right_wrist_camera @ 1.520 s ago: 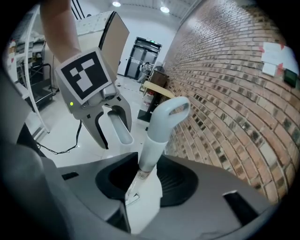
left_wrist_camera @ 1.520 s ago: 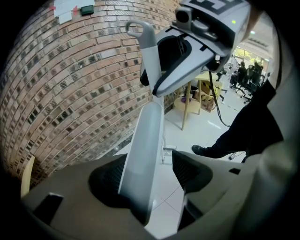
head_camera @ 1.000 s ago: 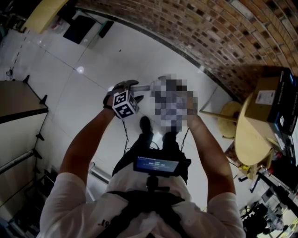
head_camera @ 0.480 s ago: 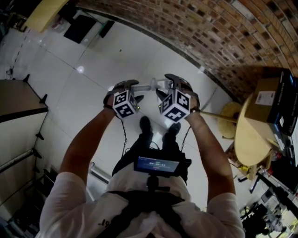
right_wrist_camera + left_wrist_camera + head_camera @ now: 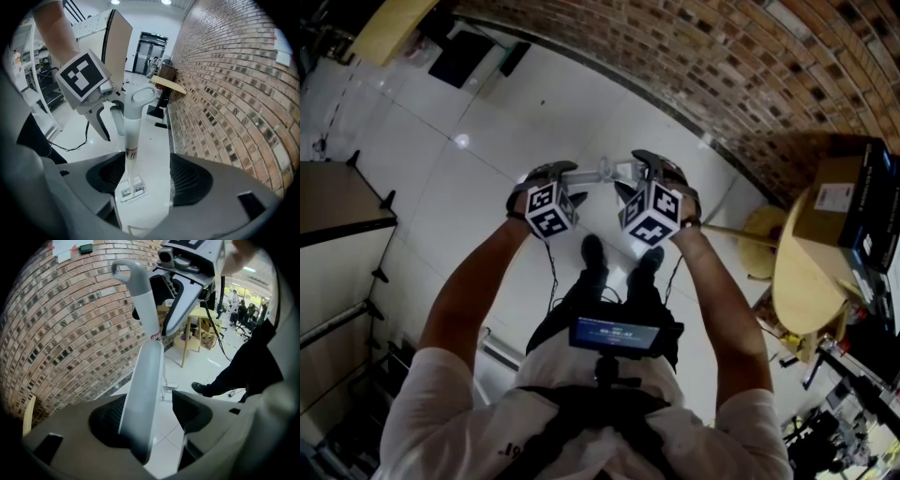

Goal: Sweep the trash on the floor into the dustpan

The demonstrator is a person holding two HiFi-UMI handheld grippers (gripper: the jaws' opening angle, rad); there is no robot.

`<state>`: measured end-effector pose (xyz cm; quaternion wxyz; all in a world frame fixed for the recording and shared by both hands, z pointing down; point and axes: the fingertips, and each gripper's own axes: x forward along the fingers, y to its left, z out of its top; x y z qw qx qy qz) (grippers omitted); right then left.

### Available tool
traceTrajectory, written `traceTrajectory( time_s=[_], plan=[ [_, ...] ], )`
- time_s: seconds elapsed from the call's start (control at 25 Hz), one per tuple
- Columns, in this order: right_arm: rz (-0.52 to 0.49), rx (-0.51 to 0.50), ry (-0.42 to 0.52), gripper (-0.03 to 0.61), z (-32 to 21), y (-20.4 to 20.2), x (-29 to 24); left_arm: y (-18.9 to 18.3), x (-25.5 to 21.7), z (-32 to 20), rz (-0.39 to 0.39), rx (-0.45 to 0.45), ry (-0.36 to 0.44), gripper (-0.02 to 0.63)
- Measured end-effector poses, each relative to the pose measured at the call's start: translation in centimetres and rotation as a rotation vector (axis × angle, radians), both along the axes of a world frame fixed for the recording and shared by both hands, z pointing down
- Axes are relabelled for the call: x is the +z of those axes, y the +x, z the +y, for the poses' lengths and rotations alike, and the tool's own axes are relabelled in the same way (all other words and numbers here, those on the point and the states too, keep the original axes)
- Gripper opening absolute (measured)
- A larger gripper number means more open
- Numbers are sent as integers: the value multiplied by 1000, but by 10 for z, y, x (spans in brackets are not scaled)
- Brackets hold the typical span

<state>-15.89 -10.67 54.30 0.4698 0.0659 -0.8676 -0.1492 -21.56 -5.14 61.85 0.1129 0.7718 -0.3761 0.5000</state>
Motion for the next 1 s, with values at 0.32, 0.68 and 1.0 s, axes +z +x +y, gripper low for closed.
traceTrajectory(
  time_s=[0.32, 0.68, 1.0],
  plan=[
    [-1, 24, -16, 307, 0, 15, 2, -7, 4, 3, -17, -5, 0, 284],
    [-40, 80, -36, 307, -3, 31, -6, -16, -2, 7, -24, -18, 5, 284],
    [-99, 247, -145, 305, -11, 58, -9, -30, -13, 17, 1, -68, 45, 284]
  ],
)
